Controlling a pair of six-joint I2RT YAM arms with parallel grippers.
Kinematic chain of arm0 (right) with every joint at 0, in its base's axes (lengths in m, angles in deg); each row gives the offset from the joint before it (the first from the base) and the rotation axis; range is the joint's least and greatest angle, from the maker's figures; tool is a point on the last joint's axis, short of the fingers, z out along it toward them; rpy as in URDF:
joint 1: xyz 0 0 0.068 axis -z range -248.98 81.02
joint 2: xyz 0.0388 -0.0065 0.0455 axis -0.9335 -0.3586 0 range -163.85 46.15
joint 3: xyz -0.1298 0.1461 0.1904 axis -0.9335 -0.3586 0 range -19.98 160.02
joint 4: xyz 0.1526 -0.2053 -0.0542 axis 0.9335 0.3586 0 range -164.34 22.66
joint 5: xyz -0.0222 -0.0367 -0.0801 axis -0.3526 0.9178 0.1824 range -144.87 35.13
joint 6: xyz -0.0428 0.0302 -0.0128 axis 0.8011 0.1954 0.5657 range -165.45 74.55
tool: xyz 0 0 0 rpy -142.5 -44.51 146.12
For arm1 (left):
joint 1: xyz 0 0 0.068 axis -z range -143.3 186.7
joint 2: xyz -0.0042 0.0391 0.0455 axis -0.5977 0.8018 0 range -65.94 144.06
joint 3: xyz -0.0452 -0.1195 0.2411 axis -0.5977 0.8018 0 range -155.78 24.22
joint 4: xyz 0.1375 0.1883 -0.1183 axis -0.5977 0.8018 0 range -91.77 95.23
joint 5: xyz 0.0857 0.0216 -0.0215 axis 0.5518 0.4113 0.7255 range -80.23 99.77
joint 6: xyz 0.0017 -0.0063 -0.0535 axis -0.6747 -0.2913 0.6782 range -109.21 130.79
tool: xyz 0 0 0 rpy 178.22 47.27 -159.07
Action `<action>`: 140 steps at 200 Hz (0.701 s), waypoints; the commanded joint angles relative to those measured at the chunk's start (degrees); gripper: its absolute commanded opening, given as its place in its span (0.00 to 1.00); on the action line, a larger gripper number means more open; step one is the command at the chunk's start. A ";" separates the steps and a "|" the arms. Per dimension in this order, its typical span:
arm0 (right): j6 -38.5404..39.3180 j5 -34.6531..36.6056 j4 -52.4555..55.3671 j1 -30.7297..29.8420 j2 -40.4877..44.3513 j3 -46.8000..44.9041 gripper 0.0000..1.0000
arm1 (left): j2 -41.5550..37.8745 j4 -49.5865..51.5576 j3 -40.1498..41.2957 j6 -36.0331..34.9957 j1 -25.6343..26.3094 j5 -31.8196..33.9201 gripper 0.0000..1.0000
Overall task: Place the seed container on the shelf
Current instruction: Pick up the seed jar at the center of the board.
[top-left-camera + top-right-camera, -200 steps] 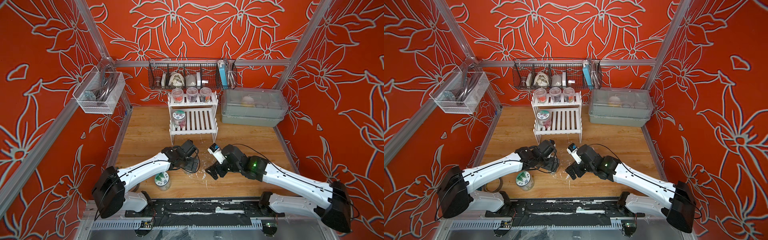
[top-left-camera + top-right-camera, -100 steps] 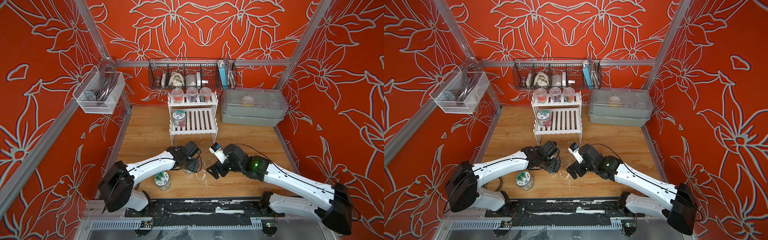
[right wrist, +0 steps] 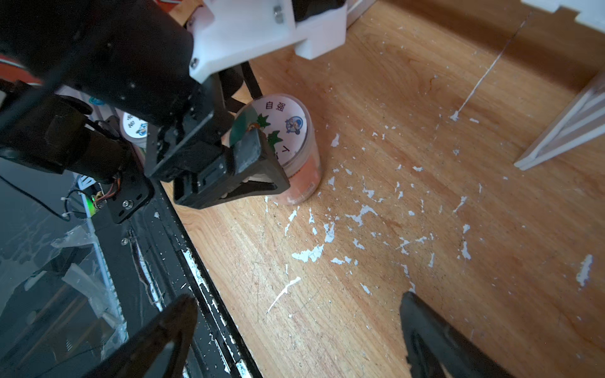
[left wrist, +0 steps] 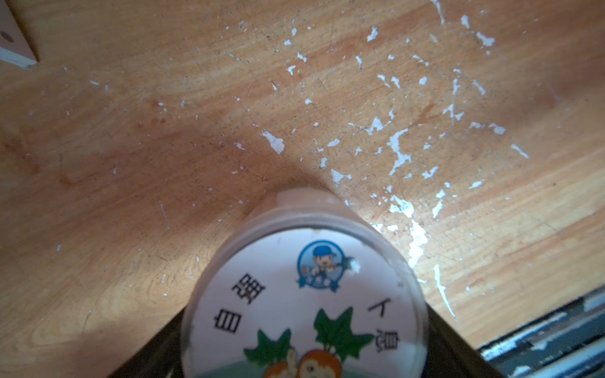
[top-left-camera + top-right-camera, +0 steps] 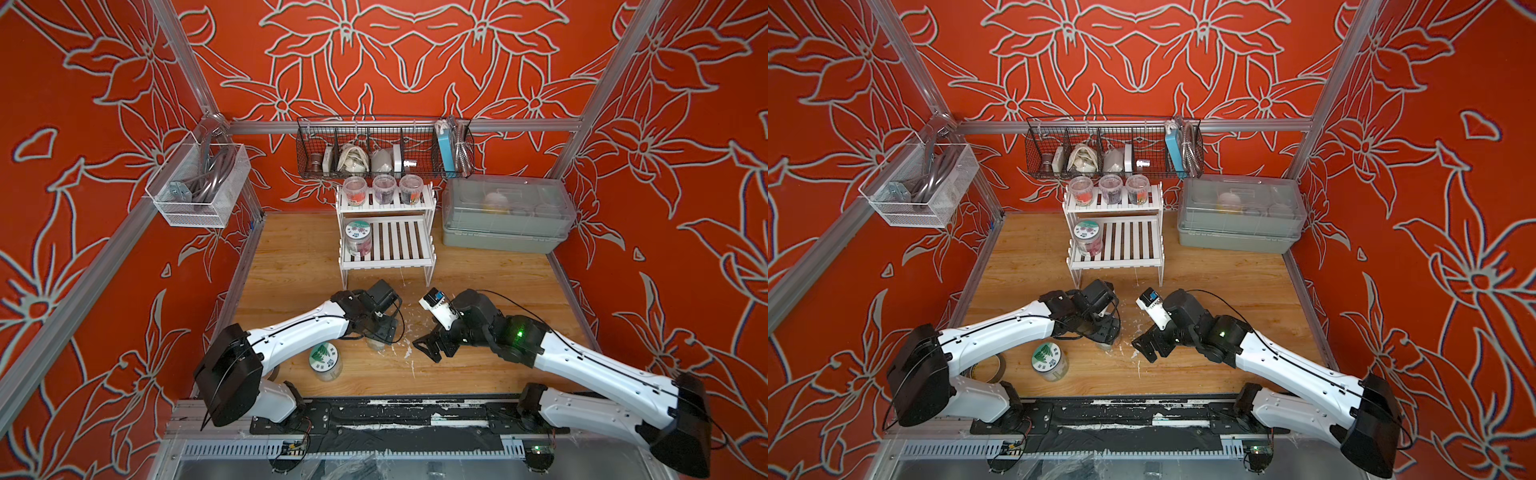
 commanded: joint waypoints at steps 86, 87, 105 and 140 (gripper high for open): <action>12.15 -5.96 -29.57 -1.47 -3.76 -6.35 1.00 | -14.58 5.21 -6.05 6.31 -7.08 -17.94 0.72; 12.23 -5.92 -29.81 -1.54 -3.90 -6.37 1.00 | -14.63 5.18 -6.01 6.36 -7.09 -18.05 0.72; 13.08 -5.08 -33.16 -2.37 -5.86 -7.03 0.99 | -15.02 4.35 -5.87 6.80 -7.09 -19.76 0.72; 13.50 -5.11 -35.90 -2.94 -8.25 -7.04 1.00 | -15.73 2.63 -5.42 7.87 -7.09 -21.92 0.73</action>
